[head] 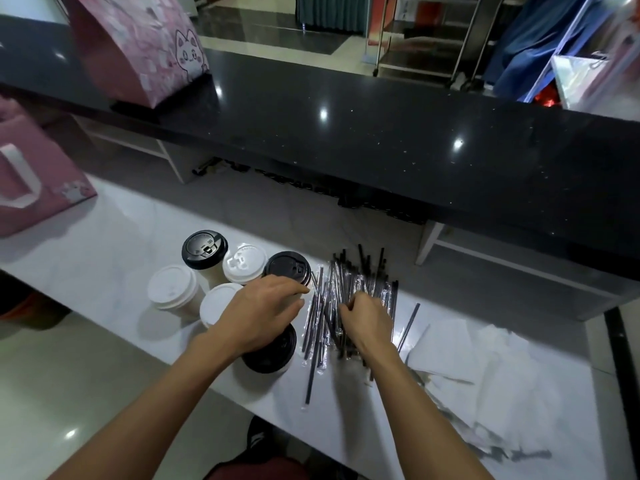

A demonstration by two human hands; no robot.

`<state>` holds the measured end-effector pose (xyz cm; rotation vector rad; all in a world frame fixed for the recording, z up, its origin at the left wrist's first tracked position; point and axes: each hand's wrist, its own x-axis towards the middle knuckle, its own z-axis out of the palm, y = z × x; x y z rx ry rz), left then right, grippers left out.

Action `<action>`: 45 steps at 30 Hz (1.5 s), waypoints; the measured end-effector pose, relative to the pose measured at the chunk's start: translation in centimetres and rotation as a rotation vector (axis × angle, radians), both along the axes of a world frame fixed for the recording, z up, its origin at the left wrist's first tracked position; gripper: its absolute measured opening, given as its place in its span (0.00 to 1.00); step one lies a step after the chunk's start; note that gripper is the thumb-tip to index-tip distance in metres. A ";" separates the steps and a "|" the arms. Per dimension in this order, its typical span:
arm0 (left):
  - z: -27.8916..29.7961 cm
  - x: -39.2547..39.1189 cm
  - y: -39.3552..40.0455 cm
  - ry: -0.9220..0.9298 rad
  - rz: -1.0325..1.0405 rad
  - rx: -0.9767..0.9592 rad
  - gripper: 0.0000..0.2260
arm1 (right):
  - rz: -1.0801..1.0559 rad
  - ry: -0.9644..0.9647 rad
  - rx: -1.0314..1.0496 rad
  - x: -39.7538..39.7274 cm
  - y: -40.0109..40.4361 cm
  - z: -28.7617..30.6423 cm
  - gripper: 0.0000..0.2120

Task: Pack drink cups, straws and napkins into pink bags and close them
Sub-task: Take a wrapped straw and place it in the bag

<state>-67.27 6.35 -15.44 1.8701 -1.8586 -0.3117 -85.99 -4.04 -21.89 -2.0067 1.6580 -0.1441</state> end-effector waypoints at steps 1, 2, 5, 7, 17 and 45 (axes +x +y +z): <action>0.0 0.0 0.1 0.003 0.002 -0.002 0.10 | 0.012 0.015 0.010 0.0 0.0 0.3 0.14; 0.0 0.0 0.3 0.005 0.004 -0.002 0.11 | 0.026 0.027 0.015 0.0 0.1 0.6 0.15; 0.1 -0.1 0.5 0.004 0.008 0.002 0.15 | 0.058 0.057 -0.012 0.1 -0.2 0.3 0.14; 0.0 -0.2 0.6 0.003 0.010 -0.001 0.16 | 0.055 0.059 -0.021 0.1 -0.5 -0.1 0.12; -0.1 -0.8 1.1 0.016 0.022 0.009 0.15 | 0.019 -0.062 0.062 -1.2 -0.9 -0.1 0.13; 1.6 4.1 8.7 -0.003 -0.092 0.110 0.17 | -0.055 0.139 -0.023 2.2 1.1 1.0 0.03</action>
